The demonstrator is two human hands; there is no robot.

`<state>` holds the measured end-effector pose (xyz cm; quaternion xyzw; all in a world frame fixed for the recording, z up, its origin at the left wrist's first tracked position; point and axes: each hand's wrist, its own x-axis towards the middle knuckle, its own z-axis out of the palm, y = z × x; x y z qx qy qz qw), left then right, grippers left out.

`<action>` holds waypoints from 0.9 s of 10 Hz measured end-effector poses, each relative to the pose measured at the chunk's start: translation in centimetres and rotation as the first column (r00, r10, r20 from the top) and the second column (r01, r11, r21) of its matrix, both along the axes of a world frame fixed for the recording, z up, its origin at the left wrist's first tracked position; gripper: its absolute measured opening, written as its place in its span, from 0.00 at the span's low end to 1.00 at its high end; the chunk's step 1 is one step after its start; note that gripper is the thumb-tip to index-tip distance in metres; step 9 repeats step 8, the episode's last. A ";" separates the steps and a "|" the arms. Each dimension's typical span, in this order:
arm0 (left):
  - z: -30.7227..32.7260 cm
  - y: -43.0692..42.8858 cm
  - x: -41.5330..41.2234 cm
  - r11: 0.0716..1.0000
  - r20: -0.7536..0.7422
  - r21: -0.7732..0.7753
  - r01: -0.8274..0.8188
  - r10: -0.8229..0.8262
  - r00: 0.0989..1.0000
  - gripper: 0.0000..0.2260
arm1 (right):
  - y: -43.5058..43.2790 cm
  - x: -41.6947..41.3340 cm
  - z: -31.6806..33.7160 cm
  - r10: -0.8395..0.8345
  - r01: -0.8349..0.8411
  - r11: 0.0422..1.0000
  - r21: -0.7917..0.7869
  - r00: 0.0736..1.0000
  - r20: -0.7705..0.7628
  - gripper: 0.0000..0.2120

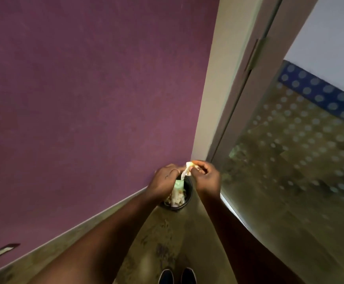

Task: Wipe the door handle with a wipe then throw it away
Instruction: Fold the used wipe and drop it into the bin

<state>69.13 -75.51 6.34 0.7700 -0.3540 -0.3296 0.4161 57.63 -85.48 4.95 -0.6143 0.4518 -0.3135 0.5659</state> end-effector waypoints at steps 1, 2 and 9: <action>-0.5 0.7 1.5 0.993 0.194 0.118 0.032 -0.054 0.980 0.25 | -1.3 1.1 -2.4 0.040 -0.056 0.994 -0.090 0.985 -0.169 0.10; -1.7 1.6 3.6 0.978 0.378 0.205 0.042 -0.118 0.918 0.32 | -2.0 2.7 -4.4 0.065 -0.101 0.987 -0.121 0.960 -0.274 0.11; -9.9 4.3 8.0 0.974 0.619 0.222 0.030 -0.165 0.768 0.28 | -2.1 4.0 -13.1 0.156 -0.349 0.893 -0.282 0.831 -0.534 0.20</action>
